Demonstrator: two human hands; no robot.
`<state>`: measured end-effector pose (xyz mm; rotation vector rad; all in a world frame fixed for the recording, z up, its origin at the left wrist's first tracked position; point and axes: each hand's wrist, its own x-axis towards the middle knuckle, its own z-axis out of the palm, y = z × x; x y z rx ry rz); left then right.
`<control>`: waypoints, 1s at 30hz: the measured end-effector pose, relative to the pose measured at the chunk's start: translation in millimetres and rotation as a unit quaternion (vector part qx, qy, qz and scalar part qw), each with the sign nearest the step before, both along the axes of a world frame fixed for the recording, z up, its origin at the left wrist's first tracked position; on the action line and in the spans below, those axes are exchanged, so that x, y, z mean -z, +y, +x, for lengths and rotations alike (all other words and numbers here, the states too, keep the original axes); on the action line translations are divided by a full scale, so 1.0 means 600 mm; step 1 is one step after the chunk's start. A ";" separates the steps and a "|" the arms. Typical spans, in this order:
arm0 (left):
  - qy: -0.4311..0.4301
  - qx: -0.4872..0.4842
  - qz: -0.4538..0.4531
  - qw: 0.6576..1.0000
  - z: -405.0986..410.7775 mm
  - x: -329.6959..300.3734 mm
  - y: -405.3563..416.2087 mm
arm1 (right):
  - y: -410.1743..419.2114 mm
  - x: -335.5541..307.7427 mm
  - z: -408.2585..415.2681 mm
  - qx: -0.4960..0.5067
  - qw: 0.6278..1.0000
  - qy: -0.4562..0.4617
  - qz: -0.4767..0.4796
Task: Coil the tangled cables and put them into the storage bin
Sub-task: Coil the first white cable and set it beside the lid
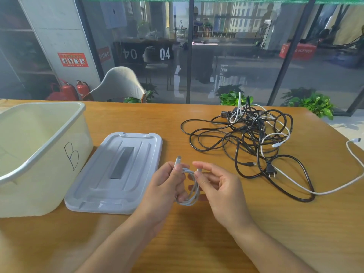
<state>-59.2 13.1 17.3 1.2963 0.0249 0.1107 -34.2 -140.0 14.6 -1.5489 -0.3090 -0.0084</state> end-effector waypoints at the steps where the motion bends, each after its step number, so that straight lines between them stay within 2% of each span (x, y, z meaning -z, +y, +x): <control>1: 0.004 0.003 -0.004 1.000 0.000 0.000 0.001 | -0.002 -0.001 0.000 -0.003 1.000 -0.002 0.002; 4: 0.000 0.016 -0.005 1.000 0.002 -0.002 0.007 | -0.009 -0.004 0.005 0.018 0.999 -0.043 -0.009; 8: -0.020 0.016 0.047 0.999 0.006 -0.002 0.022 | -0.021 -0.009 0.013 0.037 0.996 -0.075 -0.004; 11: -0.055 0.005 0.137 0.989 0.008 -0.001 0.029 | -0.023 -0.013 0.016 0.032 0.996 -0.071 0.035; 15: -0.082 -0.005 0.333 0.939 0.008 0.007 0.036 | -0.028 -0.017 0.021 0.038 0.995 -0.070 0.064; 17: -0.083 0.016 0.368 0.926 0.006 0.008 0.038 | -0.030 -0.015 0.022 0.036 0.995 -0.065 0.062; 20: -0.081 0.027 0.346 0.934 0.004 0.002 0.036 | -0.027 -0.009 0.023 0.032 0.997 -0.060 0.048; 25: -0.087 0.037 0.206 0.974 0.001 -0.012 0.032 | -0.027 -0.002 0.028 0.042 0.996 -0.064 0.037; 30: -0.081 0.046 0.204 0.975 0.001 -0.013 0.030 | -0.029 0.003 0.028 0.045 0.996 -0.071 0.014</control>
